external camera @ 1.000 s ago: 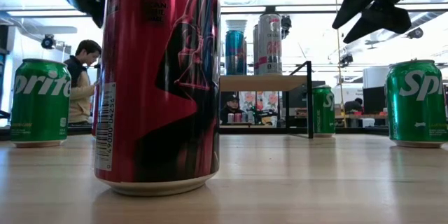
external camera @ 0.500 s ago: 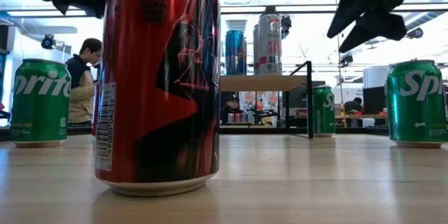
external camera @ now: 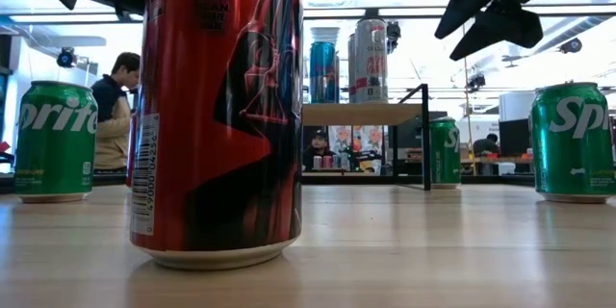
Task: Place canned beverage on shelf
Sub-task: Put the blue soda can on the shelf aligned with the other blue soda can
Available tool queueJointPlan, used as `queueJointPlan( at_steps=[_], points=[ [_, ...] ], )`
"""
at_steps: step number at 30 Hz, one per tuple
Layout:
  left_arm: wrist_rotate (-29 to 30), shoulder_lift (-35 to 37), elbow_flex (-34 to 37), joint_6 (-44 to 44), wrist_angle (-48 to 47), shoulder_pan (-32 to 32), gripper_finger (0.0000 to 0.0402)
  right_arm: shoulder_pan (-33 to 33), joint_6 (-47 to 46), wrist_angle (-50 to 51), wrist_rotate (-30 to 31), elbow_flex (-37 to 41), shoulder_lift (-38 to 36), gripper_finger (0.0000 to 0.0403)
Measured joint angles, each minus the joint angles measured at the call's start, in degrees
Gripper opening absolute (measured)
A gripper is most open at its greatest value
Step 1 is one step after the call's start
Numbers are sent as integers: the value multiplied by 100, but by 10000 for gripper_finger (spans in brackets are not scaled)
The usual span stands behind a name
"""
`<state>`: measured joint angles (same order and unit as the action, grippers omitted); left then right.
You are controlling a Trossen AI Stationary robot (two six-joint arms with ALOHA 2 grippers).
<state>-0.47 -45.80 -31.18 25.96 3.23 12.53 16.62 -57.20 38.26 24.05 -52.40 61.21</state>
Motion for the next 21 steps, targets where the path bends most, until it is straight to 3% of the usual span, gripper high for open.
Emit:
queueJointPlan(
  at_steps=[6, 21],
  points=[
    [-373, -2, 0, -50, 26, -42, 56, 0, -53, -2, 0, 0, 0, 203],
    [-468, -148, -7, -36, -111, -98, 62, 0, -69, 39, -158, 0, -2, 203]
  ],
)
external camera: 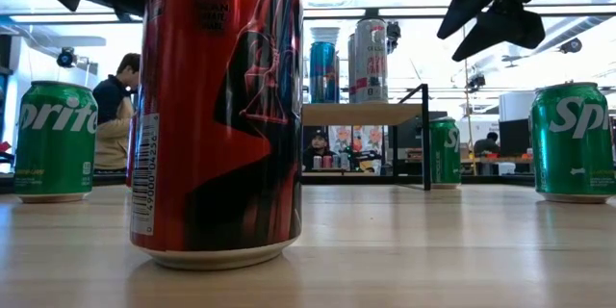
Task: Place canned beverage on shelf
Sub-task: Put the blue soda can on the shelf aligned with the other blue soda can
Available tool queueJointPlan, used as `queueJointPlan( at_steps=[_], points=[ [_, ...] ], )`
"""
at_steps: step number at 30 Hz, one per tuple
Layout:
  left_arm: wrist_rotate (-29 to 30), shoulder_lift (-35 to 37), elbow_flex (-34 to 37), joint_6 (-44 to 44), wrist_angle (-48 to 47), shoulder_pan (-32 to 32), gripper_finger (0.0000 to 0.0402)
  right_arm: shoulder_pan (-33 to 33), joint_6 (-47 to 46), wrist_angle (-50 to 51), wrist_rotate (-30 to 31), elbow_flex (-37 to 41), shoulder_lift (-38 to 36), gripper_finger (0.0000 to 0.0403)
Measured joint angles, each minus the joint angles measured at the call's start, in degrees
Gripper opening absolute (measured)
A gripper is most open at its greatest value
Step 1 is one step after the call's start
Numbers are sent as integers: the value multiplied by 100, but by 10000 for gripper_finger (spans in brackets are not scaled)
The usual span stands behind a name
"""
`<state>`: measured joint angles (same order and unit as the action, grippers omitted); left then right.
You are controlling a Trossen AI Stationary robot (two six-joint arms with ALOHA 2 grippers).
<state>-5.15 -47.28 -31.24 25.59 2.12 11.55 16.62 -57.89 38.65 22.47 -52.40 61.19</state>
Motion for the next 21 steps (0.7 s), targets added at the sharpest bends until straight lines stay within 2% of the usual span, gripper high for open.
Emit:
queueJointPlan(
  at_steps=[6, 11, 16, 19, 21],
  points=[
    [-17, -473, 2, 106, 155, 0, 90, -2, -23, 249, -37, -5, -4, 203],
    [211, -941, 6, 81, 473, 34, 114, -2, -533, 888, -41, -337, -11, 203],
    [588, -1504, 8, -100, 1321, 231, 109, 0, -721, 1363, 8, -671, -9, 203],
    [574, -1847, -119, -95, 1586, 503, 99, 0, -746, 1445, 2, -770, -7, 203],
    [362, -2014, -262, -68, 1585, 631, 92, 0, -862, 1488, -38, -789, -7, 203]
  ],
)
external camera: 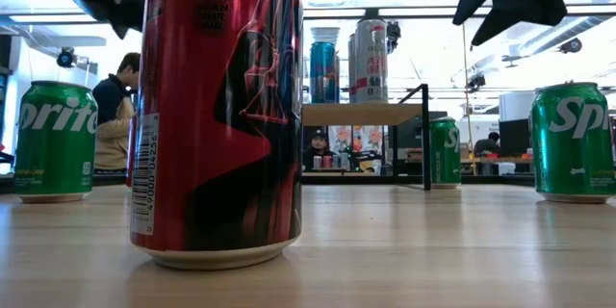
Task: Place canned beverage on shelf
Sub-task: Put the blue soda can on the shelf aligned with the other blue soda can
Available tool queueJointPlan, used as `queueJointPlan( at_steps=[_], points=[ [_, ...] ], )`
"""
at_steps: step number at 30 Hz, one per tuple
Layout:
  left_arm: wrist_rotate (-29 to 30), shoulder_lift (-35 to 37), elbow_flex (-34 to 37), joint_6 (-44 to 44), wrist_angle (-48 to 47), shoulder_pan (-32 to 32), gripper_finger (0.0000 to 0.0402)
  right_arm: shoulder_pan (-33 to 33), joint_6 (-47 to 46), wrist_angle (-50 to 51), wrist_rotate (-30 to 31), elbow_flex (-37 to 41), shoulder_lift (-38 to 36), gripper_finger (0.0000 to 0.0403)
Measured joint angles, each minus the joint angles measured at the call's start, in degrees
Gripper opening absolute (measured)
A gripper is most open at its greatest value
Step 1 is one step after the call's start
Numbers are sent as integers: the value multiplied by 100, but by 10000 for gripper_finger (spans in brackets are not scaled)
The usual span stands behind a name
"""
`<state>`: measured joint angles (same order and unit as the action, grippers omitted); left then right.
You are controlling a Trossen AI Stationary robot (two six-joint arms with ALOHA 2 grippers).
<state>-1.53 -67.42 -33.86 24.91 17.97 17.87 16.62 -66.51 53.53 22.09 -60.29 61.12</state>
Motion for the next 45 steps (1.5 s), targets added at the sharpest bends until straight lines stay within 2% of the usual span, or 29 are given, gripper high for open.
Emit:
queueJointPlan(
  at_steps=[3, 11, 15, 20, 23, 27, 30, 36, 45],
  points=[
    [-348, -183, -182, -20, -20, 77, 83, 0, -53, 158, -187, 44, 2, 203],
    [-435, -314, -720, -191, -685, 77, 94, 0, 302, 623, -817, 60, 5, 211],
    [-736, -233, -963, -197, -689, 34, 123, 19, 459, 539, -1195, -43, 55, 247],
    [-749, -203, -1218, -490, -1572, 2, 160, 459, 503, 103, -2517, -46, 61, 311],
    [-744, -191, -1229, -505, -1672, -12, 172, 946, 31, 211, -3019, -95, 86, 341],
    [-751, -152, -1156, -469, -1631, -24, 175, 1579, -1078, 744, -3065, -273, 254, 351],
    [-748, -162, -1124, -478, -1652, -22, 175, 1885, -1964, 765, -3032, -391, 425, 348],
    [-710, -206, -1104, -490, -1646, -19, 175, 2218, -3061, 607, -3112, -634, 950, 350],
    [-701, -251, -1097, -317, -1888, -13, 175, 2354, -3773, 611, -3472, -986, 1719, 350]
  ],
)
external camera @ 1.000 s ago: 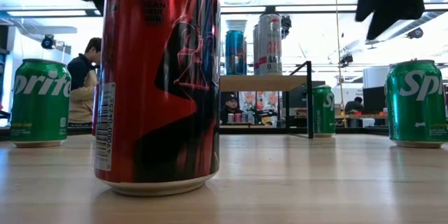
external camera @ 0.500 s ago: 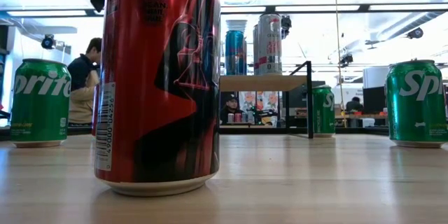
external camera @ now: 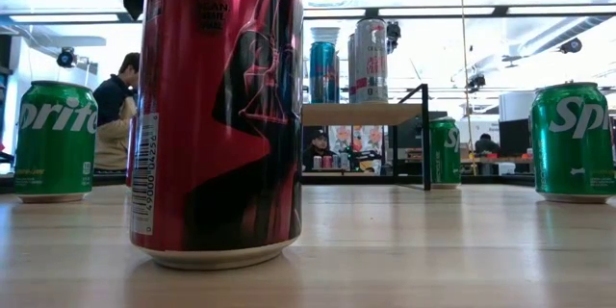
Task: Place canned beverage on shelf
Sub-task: Put the blue soda can on the shelf aligned with the other blue soda can
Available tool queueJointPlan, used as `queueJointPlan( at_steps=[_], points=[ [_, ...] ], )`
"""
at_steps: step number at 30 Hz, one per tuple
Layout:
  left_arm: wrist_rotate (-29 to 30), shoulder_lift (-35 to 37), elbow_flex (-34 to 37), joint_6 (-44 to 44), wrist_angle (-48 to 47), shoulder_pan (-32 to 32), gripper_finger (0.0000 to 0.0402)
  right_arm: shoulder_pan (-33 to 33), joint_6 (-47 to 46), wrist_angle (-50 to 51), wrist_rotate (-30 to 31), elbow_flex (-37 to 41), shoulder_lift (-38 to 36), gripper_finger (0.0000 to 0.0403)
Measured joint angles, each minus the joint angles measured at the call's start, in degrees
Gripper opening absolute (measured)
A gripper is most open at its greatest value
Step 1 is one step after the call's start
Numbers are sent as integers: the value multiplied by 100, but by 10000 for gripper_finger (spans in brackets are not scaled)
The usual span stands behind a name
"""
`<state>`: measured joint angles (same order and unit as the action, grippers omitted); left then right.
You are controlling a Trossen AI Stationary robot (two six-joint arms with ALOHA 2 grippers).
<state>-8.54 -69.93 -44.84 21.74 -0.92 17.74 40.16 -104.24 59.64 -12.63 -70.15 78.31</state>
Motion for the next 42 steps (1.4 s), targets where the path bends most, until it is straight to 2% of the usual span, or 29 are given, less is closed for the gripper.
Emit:
queueJointPlan(
  at_steps=[13, 27, 33, 37, 42],
  points=[
    [4, -9, 0, -182, -121, 15, 175, 85, -344, 24, -284, 4, 440, 337],
    [47, -136, 0, -169, -405, 57, 175, 98, -262, 327, -541, 57, 432, 255],
    [44, -205, 0, -102, -452, 57, 175, 96, 39, 330, -576, 56, 432, 241],
    [44, -202, 0, 152, -473, 57, 175, 85, 344, 311, -467, 0, 432, 244],
    [44, -172, 0, 301, -473, 57, 175, -12, 769, 331, 111, -202, 430, 239]
  ],
)
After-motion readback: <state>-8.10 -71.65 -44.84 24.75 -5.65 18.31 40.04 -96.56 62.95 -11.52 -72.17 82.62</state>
